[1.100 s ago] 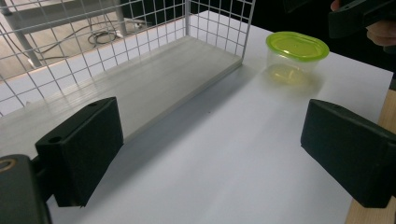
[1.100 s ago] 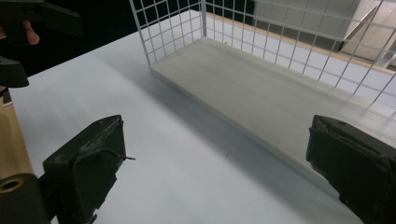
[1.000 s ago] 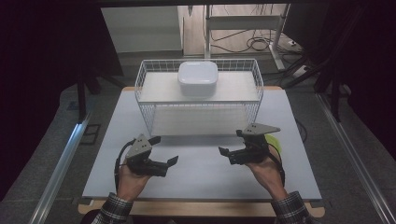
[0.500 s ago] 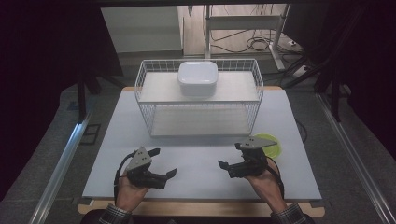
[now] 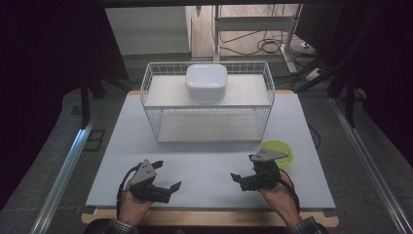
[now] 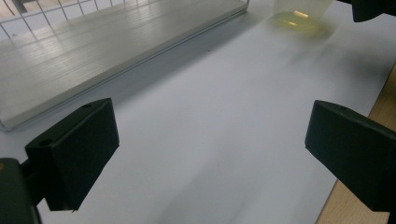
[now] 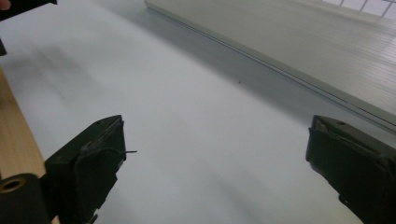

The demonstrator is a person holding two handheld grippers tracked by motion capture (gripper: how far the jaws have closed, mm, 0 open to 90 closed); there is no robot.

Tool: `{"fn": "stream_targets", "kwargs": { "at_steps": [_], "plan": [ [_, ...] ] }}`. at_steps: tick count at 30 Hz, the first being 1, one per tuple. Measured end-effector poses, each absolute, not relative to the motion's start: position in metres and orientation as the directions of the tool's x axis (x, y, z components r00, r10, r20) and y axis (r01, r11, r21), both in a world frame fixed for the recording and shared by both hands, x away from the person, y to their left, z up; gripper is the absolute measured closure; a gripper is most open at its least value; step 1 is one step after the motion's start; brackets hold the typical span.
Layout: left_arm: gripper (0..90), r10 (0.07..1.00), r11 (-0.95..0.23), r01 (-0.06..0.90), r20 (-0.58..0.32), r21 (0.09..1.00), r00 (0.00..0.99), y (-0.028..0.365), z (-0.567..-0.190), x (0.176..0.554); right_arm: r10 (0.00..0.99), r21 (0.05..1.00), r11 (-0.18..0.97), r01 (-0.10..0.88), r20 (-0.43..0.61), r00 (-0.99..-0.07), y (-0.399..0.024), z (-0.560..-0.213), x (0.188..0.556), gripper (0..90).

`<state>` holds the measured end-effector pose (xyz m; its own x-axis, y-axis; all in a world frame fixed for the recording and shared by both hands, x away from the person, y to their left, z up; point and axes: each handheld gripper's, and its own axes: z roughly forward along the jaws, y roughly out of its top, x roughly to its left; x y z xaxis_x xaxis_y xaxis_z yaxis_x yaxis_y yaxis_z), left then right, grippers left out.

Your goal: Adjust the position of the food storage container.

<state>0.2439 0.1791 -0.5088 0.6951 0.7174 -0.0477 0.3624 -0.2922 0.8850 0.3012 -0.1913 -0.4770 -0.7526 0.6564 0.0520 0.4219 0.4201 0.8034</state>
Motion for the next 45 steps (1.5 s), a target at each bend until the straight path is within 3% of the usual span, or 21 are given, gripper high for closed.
{"fn": "stream_targets", "kwargs": {
  "at_steps": [6,9,10,11,12,13,15,20,28,32,40,45],
  "plan": [
    [2.7,0.719,-0.298,0.373,-0.05,0.878,0.693,0.179,-0.512,0.246,0.667,0.796,0.419,0.437,0.057,-0.743,-0.195,-0.478,0.305,2.2],
    [2.8,0.718,-0.308,0.376,-0.046,0.874,0.695,0.178,-0.514,0.246,0.695,0.799,0.416,0.435,0.029,-0.719,-0.198,-0.472,0.305,13.8],
    [2.9,0.718,-0.311,0.377,-0.045,0.872,0.695,0.178,-0.515,0.247,0.704,0.8,0.408,0.439,0.031,-0.71,-0.203,-0.469,0.305,26.6],
    [2.9,0.718,-0.311,0.377,-0.045,0.872,0.695,0.178,-0.515,0.247,0.704,0.8,0.408,0.439,0.031,-0.71,-0.203,-0.469,0.305,26.6],
    [2.9,0.718,-0.314,0.381,-0.045,0.87,0.694,0.178,-0.515,0.247,0.716,0.798,0.402,0.449,0.031,-0.697,-0.209,-0.467,0.308,36.4],
    [3.0,0.718,-0.314,0.381,-0.045,0.87,0.694,0.178,-0.515,0.247,0.716,0.798,0.402,0.449,0.031,-0.697,-0.209,-0.467,0.308,36.4],
    [3.0,0.719,-0.314,0.383,-0.046,0.869,0.694,0.178,-0.516,0.248,0.73,0.791,0.41,0.454,0.013,-0.683,-0.217,-0.466,0.312,46.9],
    [3.2,0.719,-0.315,0.392,-0.052,0.864,0.693,0.178,-0.518,0.25,0.763,0.795,0.393,0.462,-0.001,-0.647,-0.236,-0.462,0.319,62.5],
    [3.8,0.71,-0.316,0.395,-0.062,0.863,0.702,0.178,-0.519,0.251,0.846,0.818,0.321,0.477,-0.021,-0.533,-0.277,-0.456,0.334,84.8],
    [3.8,0.708,-0.317,0.397,-0.064,0.861,0.704,0.177,-0.52,0.252,0.873,0.823,0.284,0.492,-0.01,-0.488,-0.291,-0.456,0.339,89.3],
    [3.8,0.701,-0.32,0.398,-0.068,0.86,0.71,0.177,-0.521,0.252,0.93,0.813,0.219,0.539,-0.007,-0.367,-0.323,-0.463,0.352,89.6],
    [3.8,0.699,-0.321,0.399,-0.07,0.859,0.712,0.177,-0.521,0.252,0.94,0.794,0.217,0.568,-0.013,-0.341,-0.331,-0.469,0.357,89.6]
  ]
}}
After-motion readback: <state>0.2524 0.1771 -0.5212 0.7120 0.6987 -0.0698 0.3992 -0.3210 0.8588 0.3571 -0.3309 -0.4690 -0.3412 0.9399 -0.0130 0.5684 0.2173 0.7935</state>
